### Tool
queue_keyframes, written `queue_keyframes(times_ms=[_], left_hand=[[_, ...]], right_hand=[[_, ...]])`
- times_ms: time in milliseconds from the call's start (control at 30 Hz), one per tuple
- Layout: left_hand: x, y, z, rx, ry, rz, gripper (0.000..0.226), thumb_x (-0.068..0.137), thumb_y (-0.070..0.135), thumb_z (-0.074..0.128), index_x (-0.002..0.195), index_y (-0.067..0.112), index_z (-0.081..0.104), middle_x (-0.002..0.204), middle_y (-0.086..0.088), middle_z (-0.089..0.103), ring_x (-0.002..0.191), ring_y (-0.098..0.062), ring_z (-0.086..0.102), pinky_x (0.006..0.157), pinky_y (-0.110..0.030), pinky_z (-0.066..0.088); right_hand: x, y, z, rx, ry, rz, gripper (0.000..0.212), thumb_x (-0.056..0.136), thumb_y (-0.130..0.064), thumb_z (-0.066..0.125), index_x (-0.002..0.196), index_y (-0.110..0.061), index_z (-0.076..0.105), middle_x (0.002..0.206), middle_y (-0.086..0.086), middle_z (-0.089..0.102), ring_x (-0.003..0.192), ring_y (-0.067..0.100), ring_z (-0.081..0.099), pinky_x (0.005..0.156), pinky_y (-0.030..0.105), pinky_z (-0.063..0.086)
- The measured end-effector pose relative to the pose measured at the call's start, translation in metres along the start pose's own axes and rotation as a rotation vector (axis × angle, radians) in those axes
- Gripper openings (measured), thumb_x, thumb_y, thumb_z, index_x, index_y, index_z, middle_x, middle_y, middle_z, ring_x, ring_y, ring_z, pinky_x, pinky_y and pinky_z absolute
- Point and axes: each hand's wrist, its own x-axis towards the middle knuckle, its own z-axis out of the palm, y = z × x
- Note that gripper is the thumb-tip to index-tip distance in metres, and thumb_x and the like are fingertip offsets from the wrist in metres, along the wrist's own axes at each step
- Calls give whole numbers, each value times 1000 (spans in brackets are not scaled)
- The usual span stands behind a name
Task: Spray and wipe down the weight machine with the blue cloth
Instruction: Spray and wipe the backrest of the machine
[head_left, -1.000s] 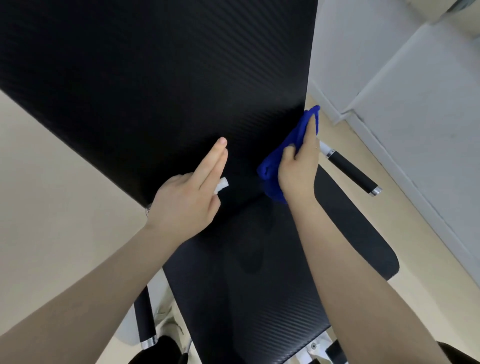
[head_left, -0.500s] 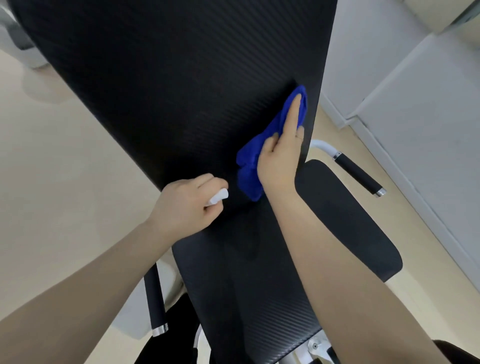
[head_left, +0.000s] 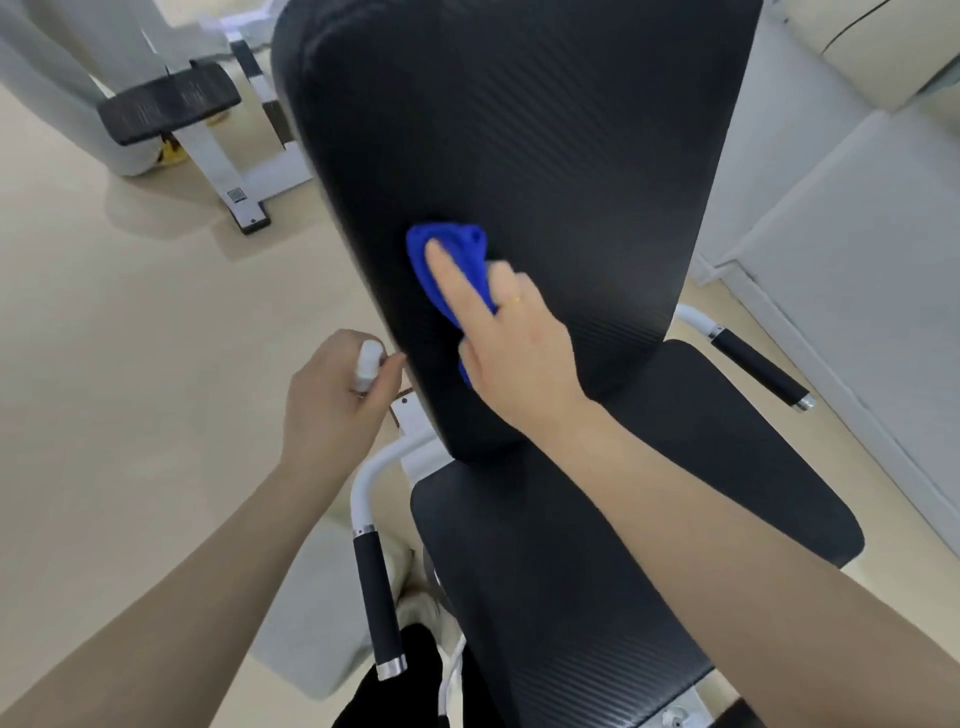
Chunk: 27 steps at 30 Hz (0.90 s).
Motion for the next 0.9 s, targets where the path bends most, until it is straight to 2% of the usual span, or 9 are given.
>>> queue_keyframes(times_ms=[100, 233, 333, 433, 500, 567, 633, 767, 900], left_hand=[[5, -3, -4, -152, 6, -71, 8, 87, 17, 58, 84, 20, 52, 71, 12, 51, 62, 1, 49, 58, -24, 32], [10, -1, -2, -195, -53, -77, 12, 88, 17, 57, 89, 26, 49, 72, 13, 53, 62, 1, 51, 57, -17, 37], [13, -9, -3, -197, -108, -38, 11, 91, 18, 54, 91, 28, 49, 81, 8, 57, 75, -17, 60, 64, -20, 41], [17, -13, -5, -227, -131, 18, 13, 91, 17, 55, 92, 29, 50, 81, 11, 59, 76, -21, 61, 66, -17, 42], [19, -16, -6, -249, -167, 28, 10, 91, 17, 55, 94, 25, 50, 76, 6, 60, 74, -22, 60, 65, -20, 42], [18, -16, -7, -283, -207, 15, 9, 91, 14, 53, 95, 20, 49, 73, -3, 61, 71, -25, 59, 61, -22, 42], [17, -16, -9, -296, -248, 13, 11, 91, 12, 52, 97, 19, 47, 73, -5, 60, 68, -26, 56, 57, -22, 41], [17, -17, -12, -291, -310, 34, 19, 90, 16, 54, 97, 27, 41, 76, 0, 60, 59, -13, 48, 56, -20, 38], [15, -27, -12, -264, -365, 18, 21, 90, 13, 51, 103, 28, 43, 82, -8, 62, 64, -19, 52, 63, -29, 43]], right_hand=[[6, 12, -6, -149, 25, -79, 70, 69, -5, 49, 135, -28, 39, 98, 8, 51, 69, 28, 51, 39, 25, 40], [32, 31, -25, 31, 149, 335, 72, 72, -1, 36, 141, -22, 40, 103, 15, 52, 75, 31, 50, 51, 36, 47], [26, 2, -11, 90, 169, 448, 70, 72, -4, 35, 142, -16, 37, 98, 15, 50, 65, 26, 44, 49, 32, 38], [-3, -31, 14, 12, 64, 310, 62, 73, -11, 34, 135, -15, 34, 91, 11, 53, 62, 21, 46, 43, 23, 32], [-28, -33, 28, -117, -34, 162, 62, 73, -10, 46, 133, -16, 33, 95, 8, 49, 65, 21, 49, 38, 22, 37], [-47, -21, 32, -201, -131, -26, 74, 68, -7, 62, 134, -21, 32, 103, 8, 43, 68, 23, 52, 43, 25, 42], [-48, -8, 24, -231, -173, -146, 77, 64, -2, 66, 131, -26, 35, 107, 10, 50, 71, 27, 53, 47, 29, 45], [0, -1, 0, -236, 31, 38, 62, 66, 0, 55, 119, -30, 42, 102, 9, 58, 68, 27, 51, 43, 24, 37], [-9, -4, 17, -212, 20, 42, 61, 61, 2, 67, 110, -26, 43, 108, 9, 46, 72, 30, 50, 44, 23, 34]])
